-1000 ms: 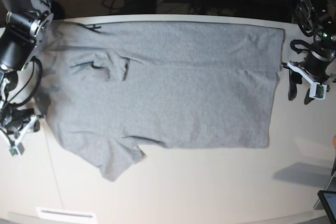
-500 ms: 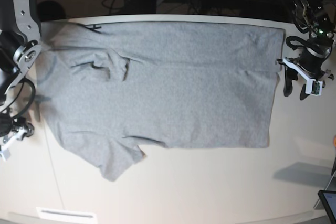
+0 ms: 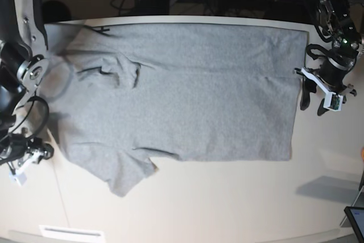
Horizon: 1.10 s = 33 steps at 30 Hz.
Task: Fold the T-shirt properly
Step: 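Move both grippers along the shirt's sides toward the hem corners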
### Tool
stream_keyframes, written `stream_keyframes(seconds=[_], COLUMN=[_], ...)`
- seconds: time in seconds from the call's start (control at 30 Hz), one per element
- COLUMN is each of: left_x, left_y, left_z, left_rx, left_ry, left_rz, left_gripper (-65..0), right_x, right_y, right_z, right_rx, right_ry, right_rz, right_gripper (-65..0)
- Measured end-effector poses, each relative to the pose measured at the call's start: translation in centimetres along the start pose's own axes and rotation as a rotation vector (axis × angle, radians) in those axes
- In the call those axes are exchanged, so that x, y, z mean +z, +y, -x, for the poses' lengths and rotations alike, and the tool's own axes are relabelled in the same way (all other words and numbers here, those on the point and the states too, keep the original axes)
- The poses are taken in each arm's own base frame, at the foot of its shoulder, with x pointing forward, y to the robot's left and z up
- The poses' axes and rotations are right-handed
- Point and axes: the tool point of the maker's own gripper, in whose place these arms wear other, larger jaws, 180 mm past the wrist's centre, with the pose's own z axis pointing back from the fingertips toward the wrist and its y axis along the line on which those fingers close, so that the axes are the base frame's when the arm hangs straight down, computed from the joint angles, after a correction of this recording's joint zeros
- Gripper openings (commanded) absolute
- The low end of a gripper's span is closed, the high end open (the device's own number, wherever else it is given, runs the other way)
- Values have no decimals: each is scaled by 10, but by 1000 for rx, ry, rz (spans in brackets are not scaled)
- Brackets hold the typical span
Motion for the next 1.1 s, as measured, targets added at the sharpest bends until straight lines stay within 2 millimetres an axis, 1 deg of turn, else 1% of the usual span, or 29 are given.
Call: stream_keyframes(seconds=[0.07, 0.2, 0.27, 0.33, 0.37, 0.4, 0.5, 0.53, 0.57, 0.7, 0.77, 0.83, 0.87, 0.93, 1.03, 1.1], left_x=[0, 0, 0, 0, 0, -1, -1, -2, -2, -1, -1, -2, -4, -7, -6, -6], left_y=[0, 0, 0, 3, 5, 5, 6, 7, 7, 7, 8, 8, 8, 10, 11, 10], left_z=[-1, 0, -1, 3, 8, 12, 15, 14, 15, 16, 16, 14, 11, 4, 3, 5], left_rx=[0, 0, 1, 11, 19, 21, 21, 22, 22, 26, 24, 25, 29, 29, 28, 29], left_ry=[-2, 0, -5, 3, 14, 26, 35, 32, 36, 37, 37, 33, 23, 4, 2, 7], left_rz=[1, 0, 0, -6, -9, -9, -4, -5, -6, -7, -8, -8, -9, -14, -16, -15], left_gripper=[-349, -349, -349, -349, -349, -349, -349, -349, -349, -349, -349, -349, -349, -349, -349, -349], right_x=[-3, -12, -16, -18, -17, -18, -13, -10, -8, -2, 2, 1, -1, -6, -12, -12], right_y=[8, 15, 15, 10, 8, 7, -1, -4, -7, -16, -21, -23, -24, -23, -25, -25], right_z=[-6, -9, -4, -2, -2, -2, -4, -6, -7, -8, -9, -6, -4, 7, 24, 23], right_rx=[-75, -175, -173, -182, -186, -188, -188, -187, -187, -185, -178, -167, -165, -170, -181, -181], right_ry=[-72, -145, -143, -168, -184, -189, -198, -205, -212, -215, -217, -213, -219, -201, -170, -174], right_rz=[-84, -176, -170, -160, -154, -151, -135, -129, -123, -102, -90, -79, -75, -75, -71, -72], right_gripper=[-458, -458, -458, -457, -440, -405, -225, -186, -176, -210, -210, -210, -210, -210, -210, -210])
